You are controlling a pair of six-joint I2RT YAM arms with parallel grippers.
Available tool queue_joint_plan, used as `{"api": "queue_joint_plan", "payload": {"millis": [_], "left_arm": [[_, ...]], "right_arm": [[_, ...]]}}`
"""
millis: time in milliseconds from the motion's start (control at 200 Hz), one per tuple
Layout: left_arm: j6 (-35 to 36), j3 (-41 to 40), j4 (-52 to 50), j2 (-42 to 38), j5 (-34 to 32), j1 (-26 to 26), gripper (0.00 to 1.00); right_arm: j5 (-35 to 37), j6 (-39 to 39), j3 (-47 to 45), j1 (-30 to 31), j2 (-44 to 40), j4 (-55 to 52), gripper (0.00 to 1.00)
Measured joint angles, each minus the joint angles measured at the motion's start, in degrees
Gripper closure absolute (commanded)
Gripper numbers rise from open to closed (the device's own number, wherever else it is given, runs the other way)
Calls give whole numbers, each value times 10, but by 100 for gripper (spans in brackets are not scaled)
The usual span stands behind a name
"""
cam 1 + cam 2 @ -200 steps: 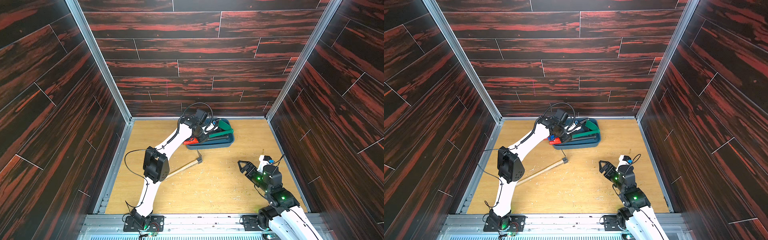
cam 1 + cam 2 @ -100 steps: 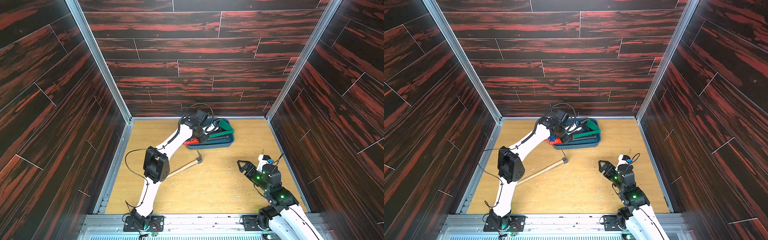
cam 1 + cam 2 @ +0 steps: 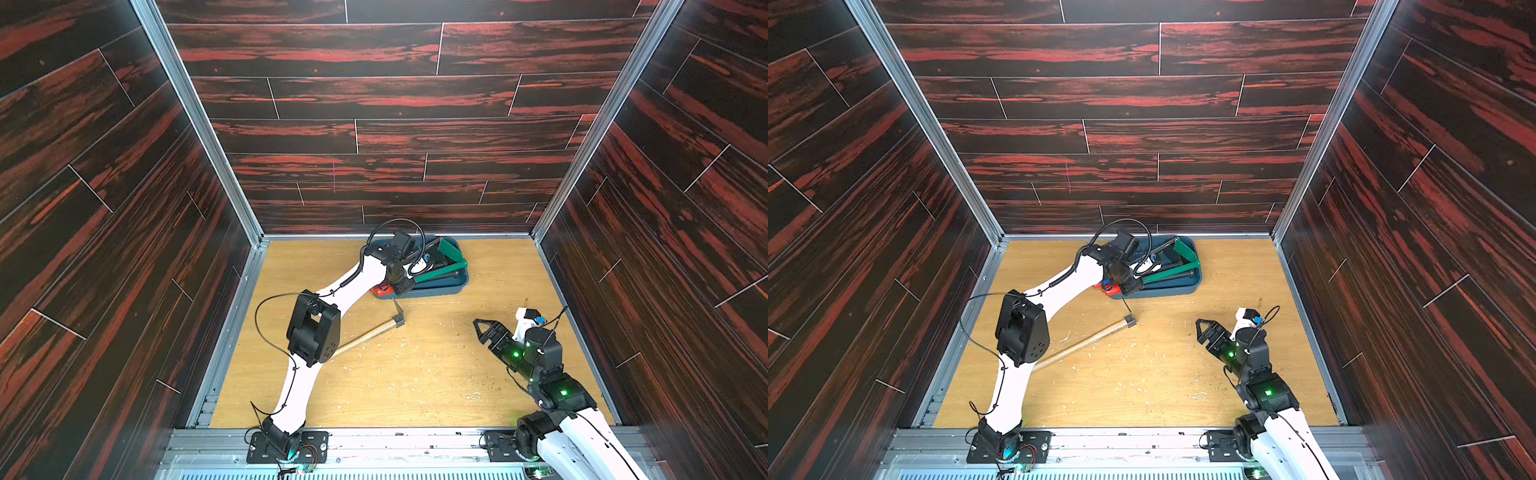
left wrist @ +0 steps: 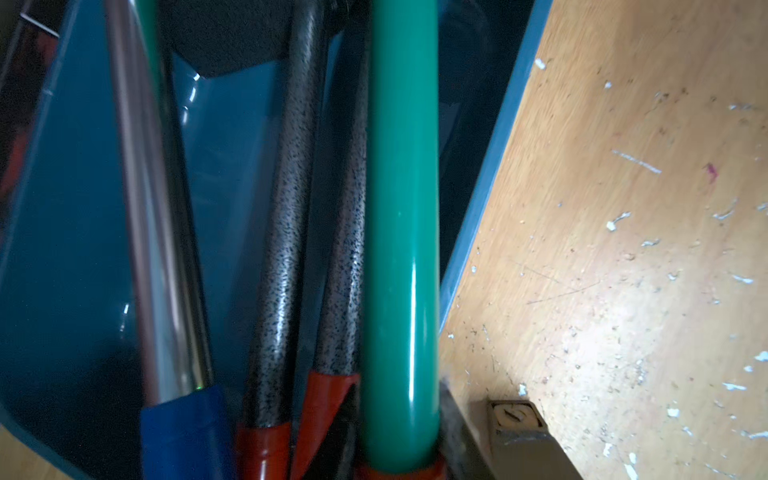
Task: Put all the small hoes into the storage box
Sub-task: Place the hoe in the storage box.
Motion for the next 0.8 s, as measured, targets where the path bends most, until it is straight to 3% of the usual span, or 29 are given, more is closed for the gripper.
{"api": "queue_joint_plan", "payload": {"millis": [195,797], "left_arm": [[-8,-1,3,0,-5,0,59],[-13,-35,24,0,-41,2,57]], "right_arm": [[-5,7,-5,0,7,8,10],[-20,16,16,0,8,-10,10]]}}
